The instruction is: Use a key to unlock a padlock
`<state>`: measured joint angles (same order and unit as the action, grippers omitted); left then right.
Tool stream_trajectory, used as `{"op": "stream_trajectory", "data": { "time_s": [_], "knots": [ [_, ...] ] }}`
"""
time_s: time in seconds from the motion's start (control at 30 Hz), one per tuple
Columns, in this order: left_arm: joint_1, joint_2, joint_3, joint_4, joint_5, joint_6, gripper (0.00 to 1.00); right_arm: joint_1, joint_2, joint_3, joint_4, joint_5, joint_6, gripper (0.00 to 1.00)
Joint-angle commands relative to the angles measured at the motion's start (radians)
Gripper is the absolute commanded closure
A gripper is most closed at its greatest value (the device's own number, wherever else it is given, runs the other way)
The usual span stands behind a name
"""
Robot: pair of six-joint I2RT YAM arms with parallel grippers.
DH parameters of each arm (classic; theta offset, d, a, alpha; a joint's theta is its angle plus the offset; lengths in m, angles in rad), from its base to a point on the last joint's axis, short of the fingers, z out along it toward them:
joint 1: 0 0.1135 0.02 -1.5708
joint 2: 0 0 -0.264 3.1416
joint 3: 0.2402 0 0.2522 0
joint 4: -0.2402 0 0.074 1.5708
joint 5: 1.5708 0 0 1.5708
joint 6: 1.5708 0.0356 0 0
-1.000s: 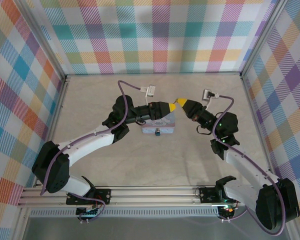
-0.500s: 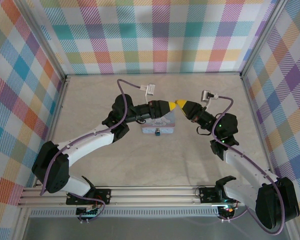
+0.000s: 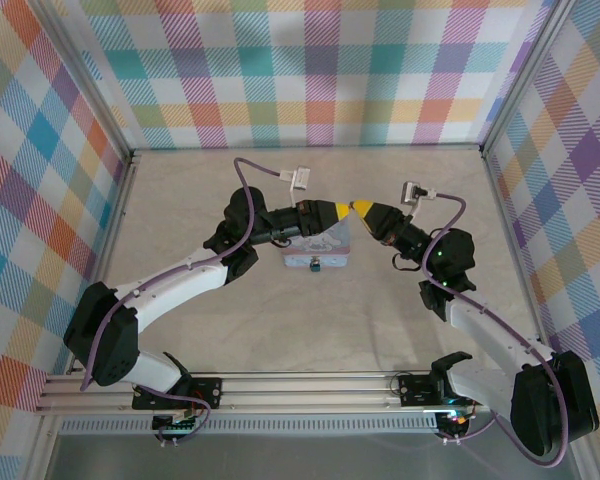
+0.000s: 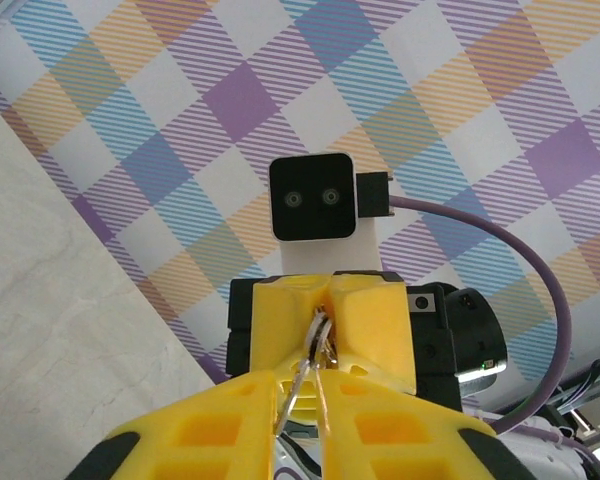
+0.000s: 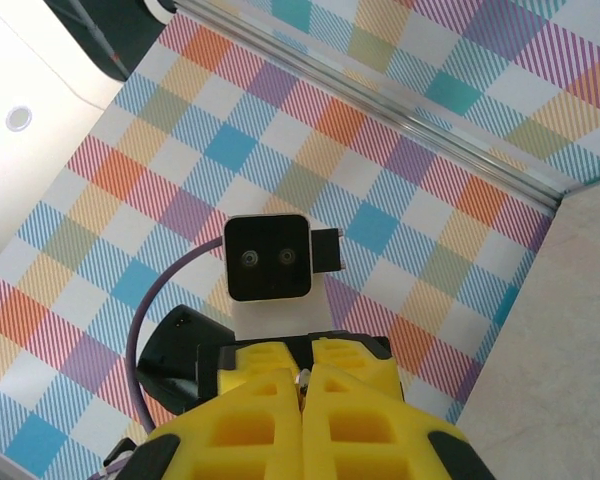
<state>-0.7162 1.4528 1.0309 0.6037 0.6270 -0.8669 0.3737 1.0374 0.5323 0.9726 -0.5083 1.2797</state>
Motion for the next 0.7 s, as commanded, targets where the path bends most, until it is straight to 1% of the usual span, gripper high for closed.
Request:
{"op": "stream_trajectory", "data": {
  "time_s": [0.0, 0.13, 0.17, 0.2, 0.27, 0.3, 0.33, 0.4, 0.43, 0.53, 0.57, 0.63, 0.67],
  "knots": [
    [0.006, -0.018, 0.029, 0.039, 0.022, 0.025, 0.90, 0.004, -0.006, -0.022, 0.015, 0.005, -0.003, 1.00],
    [0.011, -0.029, 0.033, -0.002, 0.017, 0.048, 0.99, 0.004, -0.014, -0.022, -0.011, -0.002, -0.016, 1.00],
    [0.013, -0.032, 0.039, -0.026, 0.018, 0.059, 1.00, 0.004, -0.021, -0.022, -0.031, -0.003, -0.024, 0.96],
    [0.015, -0.034, 0.045, -0.054, 0.019, 0.070, 1.00, 0.003, -0.033, -0.022, -0.063, 0.001, -0.035, 0.88],
    [0.020, -0.046, 0.064, -0.144, 0.018, 0.107, 1.00, -0.001, -0.076, -0.016, -0.184, 0.001, -0.094, 0.79],
    [0.023, -0.053, 0.076, -0.206, 0.015, 0.136, 1.00, -0.005, -0.100, -0.007, -0.264, 0.002, -0.129, 0.74],
    [0.026, -0.059, 0.098, -0.294, 0.009, 0.180, 1.00, -0.010, -0.130, 0.011, -0.392, 0.009, -0.177, 0.64],
    [0.028, -0.065, 0.152, -0.488, -0.001, 0.268, 1.00, -0.021, -0.187, 0.040, -0.594, 0.040, -0.273, 0.55],
    [0.028, -0.064, 0.184, -0.591, -0.013, 0.322, 1.00, -0.031, -0.212, 0.061, -0.705, 0.065, -0.315, 0.48],
    [0.028, -0.052, 0.282, -0.887, -0.066, 0.456, 1.00, -0.045, -0.246, 0.130, -0.970, 0.121, -0.458, 0.42],
    [0.029, -0.047, 0.309, -0.978, -0.085, 0.494, 1.00, -0.046, -0.243, 0.156, -1.044, 0.137, -0.506, 0.41],
    [0.028, -0.041, 0.342, -1.094, -0.111, 0.552, 1.00, -0.046, -0.224, 0.206, -1.167, 0.170, -0.568, 0.41],
    [0.028, -0.035, 0.359, -1.146, -0.120, 0.577, 1.00, -0.046, -0.209, 0.221, -1.204, 0.178, -0.588, 0.43]
  ]
}}
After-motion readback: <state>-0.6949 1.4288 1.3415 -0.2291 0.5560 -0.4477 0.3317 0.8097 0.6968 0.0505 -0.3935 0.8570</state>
